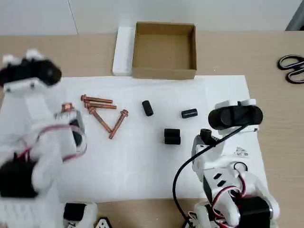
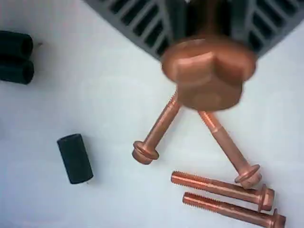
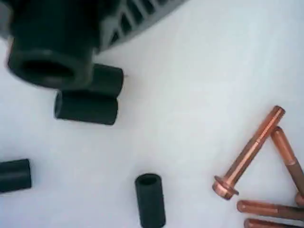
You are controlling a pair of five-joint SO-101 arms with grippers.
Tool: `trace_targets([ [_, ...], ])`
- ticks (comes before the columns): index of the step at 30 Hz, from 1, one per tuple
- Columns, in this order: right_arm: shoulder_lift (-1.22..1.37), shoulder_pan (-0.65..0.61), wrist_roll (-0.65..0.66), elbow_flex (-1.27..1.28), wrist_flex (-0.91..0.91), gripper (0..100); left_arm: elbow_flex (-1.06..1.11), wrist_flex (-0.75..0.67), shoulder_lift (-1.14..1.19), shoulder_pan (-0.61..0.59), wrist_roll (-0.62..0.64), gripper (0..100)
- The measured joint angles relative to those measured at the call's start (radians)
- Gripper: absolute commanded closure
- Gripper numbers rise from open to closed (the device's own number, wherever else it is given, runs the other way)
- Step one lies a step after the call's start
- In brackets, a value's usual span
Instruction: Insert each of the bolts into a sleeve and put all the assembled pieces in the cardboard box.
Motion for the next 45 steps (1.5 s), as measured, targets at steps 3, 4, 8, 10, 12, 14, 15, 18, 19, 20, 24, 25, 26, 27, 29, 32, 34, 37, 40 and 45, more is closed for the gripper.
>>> trace_targets([
  [3,0.008,0.0,0.0,0.0,0.005,99.5,0.114,-0.035,-0.175,0.0,-0.002,99],
  [4,0.008,0.0,0.0,0.0,0.005,99.5,0.16,-0.052,-0.238,0.0,-0.003,99],
  [8,0.008,0.0,0.0,0.0,0.005,99.5,0.358,-0.149,-0.479,-0.002,-0.006,99],
  [10,-0.005,0.0,0.0,0.034,-0.026,99.5,0.465,-0.206,-0.585,0.0,-0.006,99],
  [12,0.002,0.0,0.0,0.074,-0.074,99.5,0.563,-0.261,-0.677,0.002,-0.006,99],
  [14,-0.023,0.005,0.0,0.12,-0.135,99.5,0.643,-0.296,-0.746,0.002,-0.006,99],
  [15,-0.038,0.005,0.0,0.143,-0.172,99.5,0.669,-0.307,-0.767,0.002,-0.006,99],
  [18,-0.075,0.0,0.002,0.227,-0.258,99.5,0.733,-0.341,-0.801,0.002,-0.006,99],
  [19,-0.089,0.0,0.008,0.261,-0.284,99.5,0.756,-0.358,-0.804,0.002,-0.006,99],
  [20,-0.104,0.0,0.009,0.296,-0.31,99.5,0.775,-0.379,-0.804,0.002,-0.006,99],
  [24,-0.178,-0.003,0.023,0.43,-0.417,99.5,0.858,-0.491,-0.802,0.005,-0.006,99],
  [25,-0.199,-0.023,0.031,0.462,-0.443,99.5,0.878,-0.514,-0.804,0.005,-0.006,99],
  [26,-0.226,-0.048,0.035,0.496,-0.466,99.5,0.895,-0.534,-0.802,0.014,-0.006,99],
  [27,-0.25,-0.069,0.04,0.525,-0.485,99.5,0.916,-0.551,-0.802,0.028,-0.006,99],
  [29,-0.305,-0.127,0.044,0.582,-0.512,99.5,0.95,-0.572,-0.793,0.072,-0.006,99],
  [32,-0.397,-0.216,0.048,0.666,-0.543,99.5,0.994,-0.6,-0.801,0.149,-0.006,99],
  [34,-0.431,-0.276,0.048,0.706,-0.551,99.5,1.014,-0.623,-0.801,0.199,-0.006,99],
  [37,-0.433,-0.341,0.048,0.72,-0.552,99.5,1.028,-0.663,-0.801,0.25,-0.006,99],
  [40,-0.437,-0.411,0.048,0.723,-0.554,99.5,1.028,-0.695,-0.801,0.275,-0.006,99],
  [45,-0.437,-0.519,0.048,0.723,-0.554,99.5,1.028,-0.729,-0.801,0.278,0.008,99],
])
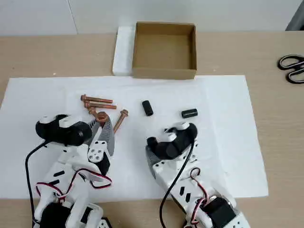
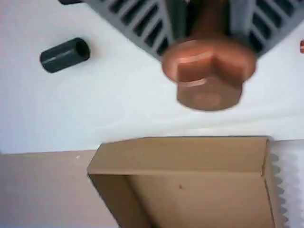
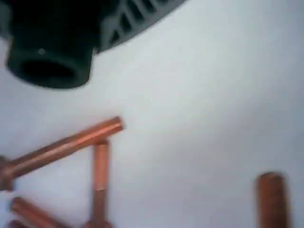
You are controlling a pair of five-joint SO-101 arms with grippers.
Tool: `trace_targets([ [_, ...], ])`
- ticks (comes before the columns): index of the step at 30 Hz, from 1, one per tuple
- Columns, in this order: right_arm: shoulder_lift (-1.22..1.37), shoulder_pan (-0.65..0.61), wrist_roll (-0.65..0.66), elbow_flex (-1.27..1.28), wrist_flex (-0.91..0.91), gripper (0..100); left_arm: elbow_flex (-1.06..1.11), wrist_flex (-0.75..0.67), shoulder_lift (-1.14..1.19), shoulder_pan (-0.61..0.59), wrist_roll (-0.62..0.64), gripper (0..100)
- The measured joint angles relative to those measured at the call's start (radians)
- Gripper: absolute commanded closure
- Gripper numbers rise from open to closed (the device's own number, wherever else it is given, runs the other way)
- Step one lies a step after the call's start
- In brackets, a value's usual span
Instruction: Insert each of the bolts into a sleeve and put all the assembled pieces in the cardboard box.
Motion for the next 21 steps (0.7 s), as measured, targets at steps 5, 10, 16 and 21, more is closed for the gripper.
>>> trace_targets([
  [5,0.0,-0.057,0.0,0.0,-0.063,99.5,0.0,-0.038,0.0,0.0,0.075,99],
  [10,-0.002,-0.101,0.0,0.008,-0.1,99.5,0.0,-0.063,0.0,0.006,0.138,99],
  [16,-0.002,-0.141,0.0,0.035,-0.11,99.5,0.0,-0.063,0.0,0.095,0.198,99],
  [21,0.0,-0.181,0.0,0.044,-0.173,99.5,0.0,-0.063,0.0,0.141,0.209,99],
])
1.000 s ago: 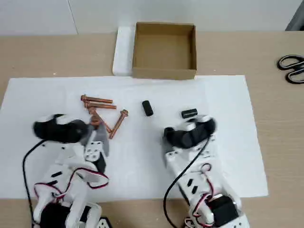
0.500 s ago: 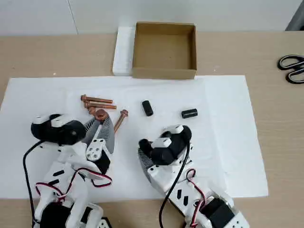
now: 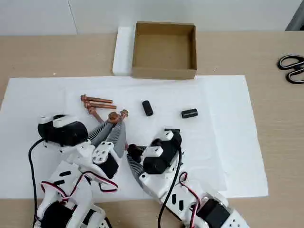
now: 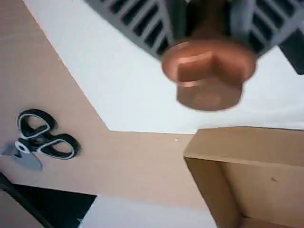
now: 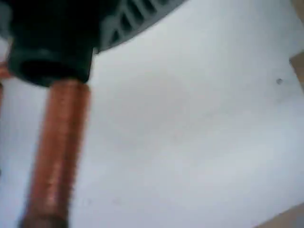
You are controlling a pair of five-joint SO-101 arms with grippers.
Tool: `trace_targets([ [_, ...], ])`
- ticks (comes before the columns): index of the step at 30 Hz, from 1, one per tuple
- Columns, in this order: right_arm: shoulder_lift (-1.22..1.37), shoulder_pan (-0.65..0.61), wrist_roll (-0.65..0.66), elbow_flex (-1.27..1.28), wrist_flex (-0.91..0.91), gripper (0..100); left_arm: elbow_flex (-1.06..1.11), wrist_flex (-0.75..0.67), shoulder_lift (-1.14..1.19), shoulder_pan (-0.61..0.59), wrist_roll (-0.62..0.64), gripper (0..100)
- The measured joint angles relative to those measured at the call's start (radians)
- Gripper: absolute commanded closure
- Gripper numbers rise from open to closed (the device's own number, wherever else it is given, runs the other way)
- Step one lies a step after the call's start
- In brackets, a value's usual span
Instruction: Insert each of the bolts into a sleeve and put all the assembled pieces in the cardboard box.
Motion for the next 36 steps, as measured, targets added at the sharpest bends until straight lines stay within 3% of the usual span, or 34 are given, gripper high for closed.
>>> trace_targets([
  [22,0.0,-0.037,0.048,0.0,-0.029,99.5,-0.002,-0.023,-0.002,0.002,0.003,99],
  [36,0.0,0.014,0.051,0.006,-0.032,99.5,-0.023,0.046,-0.014,0.006,0.003,99],
])
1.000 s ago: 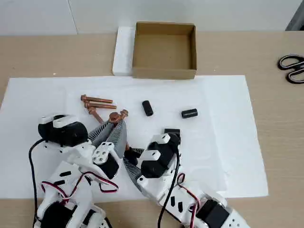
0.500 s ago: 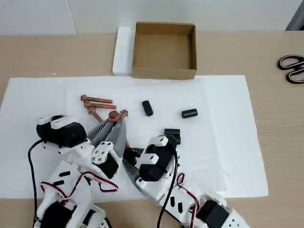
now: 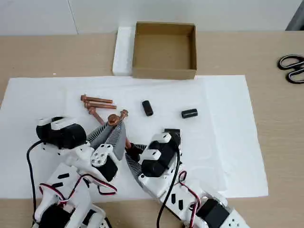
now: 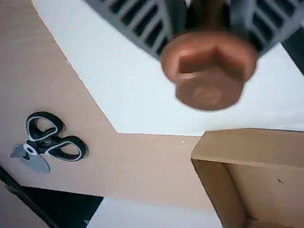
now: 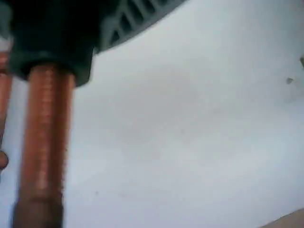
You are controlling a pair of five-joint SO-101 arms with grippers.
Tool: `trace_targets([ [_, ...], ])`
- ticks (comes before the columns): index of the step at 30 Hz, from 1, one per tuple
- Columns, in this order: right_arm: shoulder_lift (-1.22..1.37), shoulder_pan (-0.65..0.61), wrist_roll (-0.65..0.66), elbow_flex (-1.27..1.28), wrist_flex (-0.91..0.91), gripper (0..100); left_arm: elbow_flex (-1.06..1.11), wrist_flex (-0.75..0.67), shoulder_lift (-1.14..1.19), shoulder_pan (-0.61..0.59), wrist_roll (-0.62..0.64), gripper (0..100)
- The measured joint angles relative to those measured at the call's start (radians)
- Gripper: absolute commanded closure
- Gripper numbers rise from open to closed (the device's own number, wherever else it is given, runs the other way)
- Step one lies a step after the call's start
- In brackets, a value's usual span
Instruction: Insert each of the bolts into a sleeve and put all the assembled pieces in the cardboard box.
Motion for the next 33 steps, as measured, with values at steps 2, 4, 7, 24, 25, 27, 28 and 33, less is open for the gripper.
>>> trace_targets([
  [2,0.0,0.0,0.0,-0.002,0.0,99.5,0.0,0.003,0.006,0.028,0.0,99],
  [4,-0.002,0.0,0.0,-0.003,-0.003,99.5,0.002,0.014,0.014,0.058,-0.003,99],
  [7,-0.002,0.006,0.0,-0.003,-0.021,99.5,0.003,0.015,0.014,0.092,-0.005,99],
  [24,0.0,0.008,0.049,-0.002,-0.074,99.5,0.026,0.101,0.0,0.115,-0.078,99],
  [25,0.0,0.008,0.049,-0.002,-0.074,99.5,0.028,0.104,0.0,0.115,-0.086,99],
  [27,0.0,0.008,0.049,-0.002,-0.074,99.5,0.031,0.11,0.0,0.127,-0.103,99],
  [28,0.0,0.008,0.049,-0.002,-0.074,99.5,0.034,0.112,0.0,0.133,-0.112,99],
  [33,0.0,0.014,0.049,-0.002,-0.074,99.5,0.034,0.112,0.0,0.144,-0.126,99],
])
